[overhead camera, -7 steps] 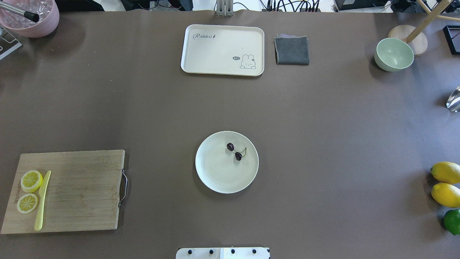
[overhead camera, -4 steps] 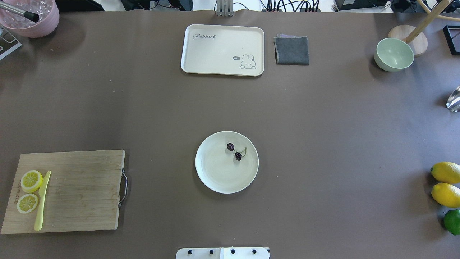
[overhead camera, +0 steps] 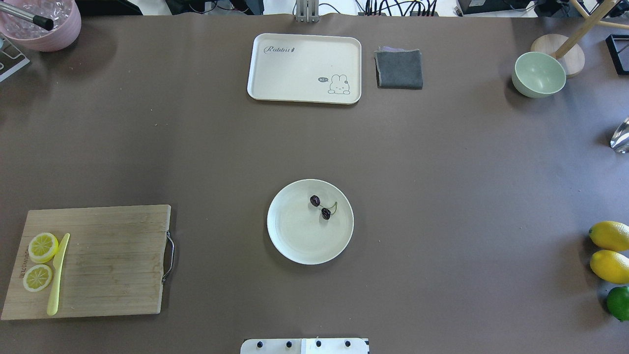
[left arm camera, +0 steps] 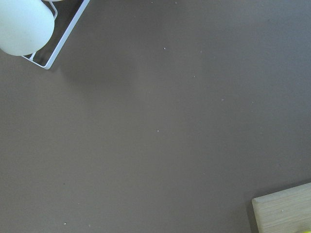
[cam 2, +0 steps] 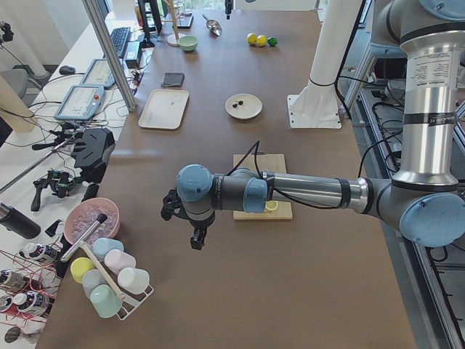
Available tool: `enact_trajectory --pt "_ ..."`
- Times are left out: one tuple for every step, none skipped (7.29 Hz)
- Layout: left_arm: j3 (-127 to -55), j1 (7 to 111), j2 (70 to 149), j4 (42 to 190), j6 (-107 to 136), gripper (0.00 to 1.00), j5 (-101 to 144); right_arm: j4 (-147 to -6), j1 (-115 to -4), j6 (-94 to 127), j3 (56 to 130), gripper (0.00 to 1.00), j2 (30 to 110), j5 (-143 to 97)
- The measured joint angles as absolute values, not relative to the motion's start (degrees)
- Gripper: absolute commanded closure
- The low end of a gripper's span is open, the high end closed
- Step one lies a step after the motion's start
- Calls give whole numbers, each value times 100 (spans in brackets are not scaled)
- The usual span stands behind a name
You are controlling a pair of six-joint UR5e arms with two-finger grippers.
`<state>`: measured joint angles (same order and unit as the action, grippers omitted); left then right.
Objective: Place red cherry on plate
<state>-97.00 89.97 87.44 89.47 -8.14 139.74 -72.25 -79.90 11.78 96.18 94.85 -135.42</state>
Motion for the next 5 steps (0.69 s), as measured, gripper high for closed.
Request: enact_trajectory --pt "-9742 9004 8727 8947 -816 2 13975 -7225 -7990 1179 9620 0 9477 -13542" --pt "-9791 9006 8704 8947 -819 2 13961 -7223 -7990 1183 9626 0 9471 -13549" --pt "-9848 9008 8678 8947 -823 2 13939 -7217 -7991 1185 9630 0 9468 -13556" --pt "-9890 9008 8655 8947 -825 2 13928 -7211 -7994 1186 9630 0 9464 -13560" --pt "-9918 9008 8651 8949 -828 2 13922 -7209 -7997 1186 9625 0 9461 -13561"
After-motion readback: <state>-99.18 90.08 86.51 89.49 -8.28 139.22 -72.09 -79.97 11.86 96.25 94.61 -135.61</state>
